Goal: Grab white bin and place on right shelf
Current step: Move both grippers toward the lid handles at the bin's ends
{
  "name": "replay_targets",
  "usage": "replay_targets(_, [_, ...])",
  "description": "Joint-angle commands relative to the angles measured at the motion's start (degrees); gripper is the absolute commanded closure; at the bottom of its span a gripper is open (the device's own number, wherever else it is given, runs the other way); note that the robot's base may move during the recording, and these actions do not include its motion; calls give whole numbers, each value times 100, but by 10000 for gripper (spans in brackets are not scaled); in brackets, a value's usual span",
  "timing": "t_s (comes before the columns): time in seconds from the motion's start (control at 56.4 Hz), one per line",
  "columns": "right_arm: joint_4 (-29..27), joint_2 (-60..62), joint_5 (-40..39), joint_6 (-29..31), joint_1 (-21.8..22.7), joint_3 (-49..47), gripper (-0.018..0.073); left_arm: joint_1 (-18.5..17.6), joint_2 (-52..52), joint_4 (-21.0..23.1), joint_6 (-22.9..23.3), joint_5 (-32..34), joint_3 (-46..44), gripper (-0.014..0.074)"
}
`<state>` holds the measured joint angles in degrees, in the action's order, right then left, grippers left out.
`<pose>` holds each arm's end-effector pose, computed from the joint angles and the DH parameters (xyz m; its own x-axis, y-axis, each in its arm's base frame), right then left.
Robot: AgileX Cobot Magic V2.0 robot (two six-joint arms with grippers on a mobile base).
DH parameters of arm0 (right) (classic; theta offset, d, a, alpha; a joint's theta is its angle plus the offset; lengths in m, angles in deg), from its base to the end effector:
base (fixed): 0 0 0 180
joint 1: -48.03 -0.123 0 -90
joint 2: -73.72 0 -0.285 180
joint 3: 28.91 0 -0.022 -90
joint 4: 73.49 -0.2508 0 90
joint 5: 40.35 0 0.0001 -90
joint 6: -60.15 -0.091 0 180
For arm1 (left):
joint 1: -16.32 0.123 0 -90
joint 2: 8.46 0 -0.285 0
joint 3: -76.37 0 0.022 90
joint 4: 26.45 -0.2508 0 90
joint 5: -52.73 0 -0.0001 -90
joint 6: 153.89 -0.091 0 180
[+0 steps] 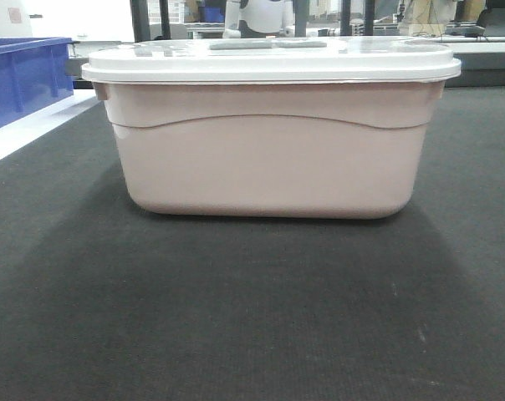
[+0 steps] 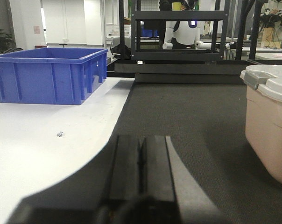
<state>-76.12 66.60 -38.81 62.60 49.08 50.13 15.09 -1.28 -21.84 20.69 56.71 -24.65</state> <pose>0.0569 -0.0009 0.2006 0.0402 0.0024 -0.9992 0.0170 0.9999 0.0031 0.0562 -0.0007 0.2096 0.1360 0.0114 -0.9906 0.0140 0.9998 0.0134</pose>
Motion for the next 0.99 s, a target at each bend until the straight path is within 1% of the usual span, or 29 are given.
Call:
replay_targets(0.0, [-2,115,-459,52,-5,-146,502,9,-89,19,-7,528,29,722])
replay_targets(0.744, [-2,115,-501,52,-6,-146,502,9,-66,51,-7,538,29,722])
replay_targets(0.975, [-2,115,-586,52,0,-146,502,9,-66,82,-7,1088,29,722])
